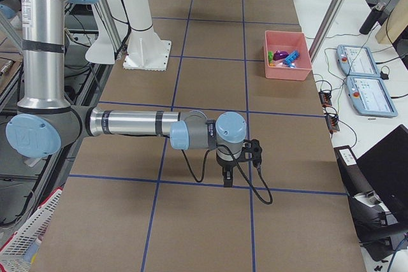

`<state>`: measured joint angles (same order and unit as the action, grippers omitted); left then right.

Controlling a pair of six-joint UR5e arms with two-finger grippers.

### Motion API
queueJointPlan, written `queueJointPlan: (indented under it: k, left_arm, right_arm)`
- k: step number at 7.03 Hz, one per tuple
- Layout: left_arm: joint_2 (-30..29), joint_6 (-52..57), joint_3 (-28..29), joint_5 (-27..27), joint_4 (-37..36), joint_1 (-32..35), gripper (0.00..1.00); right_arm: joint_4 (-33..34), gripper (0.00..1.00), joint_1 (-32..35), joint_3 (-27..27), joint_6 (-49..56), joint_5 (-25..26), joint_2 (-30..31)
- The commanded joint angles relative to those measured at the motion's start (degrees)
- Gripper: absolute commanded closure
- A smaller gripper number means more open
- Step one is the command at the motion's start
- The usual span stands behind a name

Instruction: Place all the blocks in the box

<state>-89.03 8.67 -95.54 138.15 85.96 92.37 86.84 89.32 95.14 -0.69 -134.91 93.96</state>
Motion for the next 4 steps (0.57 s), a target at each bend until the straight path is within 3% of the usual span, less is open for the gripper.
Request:
queueJointPlan:
  k: [1, 4]
  left_arm:
    - [-0.1, -0.7, 0.0, -0.3, 0.0, 0.0, 0.00]
    - [-0.2, -1.2, 0.0, -0.3, -0.1, 0.0, 0.00]
  right_arm:
    - [0.0, 0.00, 0.0, 0.0, 0.0, 0.0, -0.1]
    - [0.0, 0.00, 0.1, 0.0, 0.0, 0.0, -0.1]
